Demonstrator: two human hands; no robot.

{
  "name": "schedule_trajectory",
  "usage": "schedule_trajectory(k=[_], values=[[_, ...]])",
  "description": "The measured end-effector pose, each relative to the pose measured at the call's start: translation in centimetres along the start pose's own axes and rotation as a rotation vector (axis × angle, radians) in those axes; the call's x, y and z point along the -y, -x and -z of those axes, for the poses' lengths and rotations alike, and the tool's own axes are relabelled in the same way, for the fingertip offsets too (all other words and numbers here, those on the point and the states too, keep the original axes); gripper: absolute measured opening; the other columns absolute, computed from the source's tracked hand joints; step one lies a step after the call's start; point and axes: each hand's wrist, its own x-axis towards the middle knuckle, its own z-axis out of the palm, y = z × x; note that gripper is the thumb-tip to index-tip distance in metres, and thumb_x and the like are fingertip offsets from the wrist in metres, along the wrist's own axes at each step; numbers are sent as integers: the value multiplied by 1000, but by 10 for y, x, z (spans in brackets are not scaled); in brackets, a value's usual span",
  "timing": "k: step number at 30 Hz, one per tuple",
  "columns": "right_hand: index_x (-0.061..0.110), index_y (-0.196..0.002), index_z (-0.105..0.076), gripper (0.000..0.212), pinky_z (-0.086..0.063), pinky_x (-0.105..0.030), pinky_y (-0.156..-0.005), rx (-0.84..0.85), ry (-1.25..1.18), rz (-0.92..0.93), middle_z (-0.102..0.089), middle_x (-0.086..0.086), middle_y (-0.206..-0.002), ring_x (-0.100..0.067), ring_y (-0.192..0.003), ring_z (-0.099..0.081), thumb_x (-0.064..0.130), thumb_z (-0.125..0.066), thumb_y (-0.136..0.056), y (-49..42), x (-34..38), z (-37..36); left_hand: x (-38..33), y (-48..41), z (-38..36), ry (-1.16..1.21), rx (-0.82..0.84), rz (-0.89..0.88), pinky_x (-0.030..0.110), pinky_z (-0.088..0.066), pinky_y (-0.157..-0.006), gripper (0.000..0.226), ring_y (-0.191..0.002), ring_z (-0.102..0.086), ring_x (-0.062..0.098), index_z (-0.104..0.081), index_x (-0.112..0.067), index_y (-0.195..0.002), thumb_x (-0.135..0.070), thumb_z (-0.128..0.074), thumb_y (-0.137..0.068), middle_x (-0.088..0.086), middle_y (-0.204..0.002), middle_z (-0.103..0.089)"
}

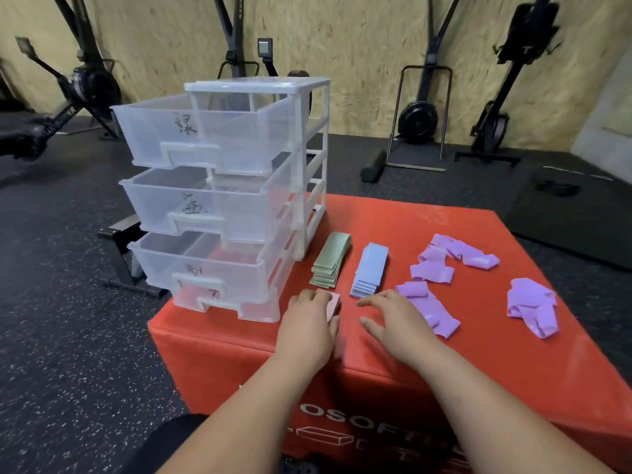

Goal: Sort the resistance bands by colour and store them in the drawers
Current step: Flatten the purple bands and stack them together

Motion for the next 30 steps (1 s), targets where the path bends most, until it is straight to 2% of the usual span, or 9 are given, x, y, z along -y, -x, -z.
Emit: schedule_trajectory(k=[4,7,10,12,15,18,24,26,30], values=[[41,-128,-66,37,-46,-39,-107,49,35,-54,-60,5,-128,-16,-122,-57,48,-70,-92,17,-22,22,-26,-2,0,25,15,-89,39,-46,-103,44,-125,-49,28,-59,-25,-139,-39,-66,-97,3,-134,-57],[39,-129,-67,42,-42,-35,-110,85,76,-88,-63,7,-133,-17,-129,-54,51,-70,-89,29,-41,41,-50,-8,-7,4,72,-175,36,-39,-111,49,-131,-47,26,-56,-27,-144,-43,-65,-98,0,-139,-55],[37,-129,-67,42,-43,-35,-106,101,99,-132,-65,7,-130,-21,-125,-56,45,-72,-87,43,-61,64,-72,-19,-20,42,159,-226,37,-41,-111,53,-133,-49,27,-57,-28,-143,-42,-70,-94,2,-141,-56],[38,-129,-66,43,-44,-38,-103,92,112,-189,-64,4,-126,-24,-121,-58,44,-71,-87,54,-78,78,-84,-27,-29,63,209,-237,40,-46,-106,52,-130,-52,29,-59,-29,-141,-41,-72,-91,5,-137,-59],[38,-135,-62,48,-42,-36,-108,83,133,-270,-61,3,-133,-22,-127,-57,45,-74,-90,70,-105,91,-92,-36,-46,97,235,-240,37,-47,-97,50,-120,-58,31,-62,-26,-137,-40,-74,-90,7,-126,-63],[37,-139,-60,52,-43,-32,-108,109,154,-300,-58,3,-134,-19,-125,-59,44,-76,-89,76,-122,99,-95,-41,-65,93,237,-233,39,-47,-97,50,-116,-58,32,-64,-26,-136,-40,-75,-89,6,-121,-62],[38,-138,-59,55,-47,-39,-104,105,139,-214,-59,6,-130,-21,-120,-59,42,-77,-86,55,-126,96,-108,-57,-93,37,205,-281,40,-47,-97,45,-112,-58,32,-70,-25,-129,-52,-70,-92,2,-124,-67],[38,-137,-60,51,-47,-41,-102,114,153,-163,-60,7,-129,-23,-119,-57,44,-73,-88,45,-123,90,-115,-60,-104,-40,163,-322,40,-48,-91,40,-107,-58,31,-73,-28,-120,-57,-68,-92,1,-119,-70],[38,-135,-61,45,-48,-43,-101,140,183,-145,-60,9,-127,-23,-118,-55,45,-69,-92,28,-130,83,-121,-69,-122,-253,101,-431,38,-43,-74,30,-99,-59,32,-78,-26,-100,-50,-60,-97,1,-100,-69]])
